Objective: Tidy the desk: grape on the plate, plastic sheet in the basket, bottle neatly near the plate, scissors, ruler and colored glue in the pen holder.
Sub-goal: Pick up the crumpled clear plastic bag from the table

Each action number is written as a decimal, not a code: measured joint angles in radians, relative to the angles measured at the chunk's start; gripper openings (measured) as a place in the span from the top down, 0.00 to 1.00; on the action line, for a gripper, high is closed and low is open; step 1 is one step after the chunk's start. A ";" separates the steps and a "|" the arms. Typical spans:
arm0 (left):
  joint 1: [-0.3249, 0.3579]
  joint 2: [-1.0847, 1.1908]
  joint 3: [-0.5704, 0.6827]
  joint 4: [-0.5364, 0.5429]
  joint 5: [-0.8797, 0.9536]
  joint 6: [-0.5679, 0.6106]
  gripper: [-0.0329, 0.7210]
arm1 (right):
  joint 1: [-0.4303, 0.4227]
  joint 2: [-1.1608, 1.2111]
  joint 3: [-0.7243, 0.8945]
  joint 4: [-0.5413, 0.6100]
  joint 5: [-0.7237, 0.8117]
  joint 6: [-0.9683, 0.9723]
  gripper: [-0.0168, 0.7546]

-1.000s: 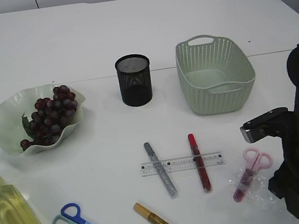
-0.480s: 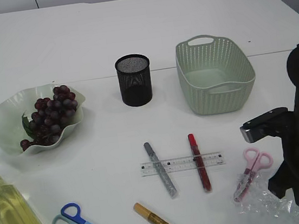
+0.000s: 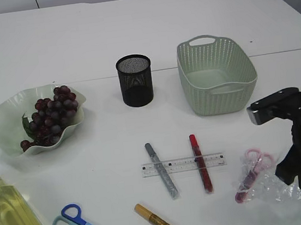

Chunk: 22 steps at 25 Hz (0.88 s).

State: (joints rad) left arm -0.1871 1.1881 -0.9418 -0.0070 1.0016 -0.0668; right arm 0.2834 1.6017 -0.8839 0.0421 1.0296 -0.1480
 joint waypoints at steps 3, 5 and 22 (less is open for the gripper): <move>0.000 0.000 0.000 0.000 0.000 0.000 0.31 | 0.000 -0.062 0.000 0.013 0.009 -0.014 1.00; 0.000 0.000 0.000 0.000 0.000 0.000 0.31 | 0.000 -0.094 -0.002 0.036 0.015 -0.023 1.00; 0.000 0.000 0.000 0.000 -0.001 0.000 0.31 | 0.000 -0.126 -0.254 0.106 0.022 -0.039 1.00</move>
State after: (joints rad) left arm -0.1871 1.1881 -0.9418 -0.0070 1.0010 -0.0668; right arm 0.2834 1.4753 -1.1377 0.1481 1.0515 -0.1872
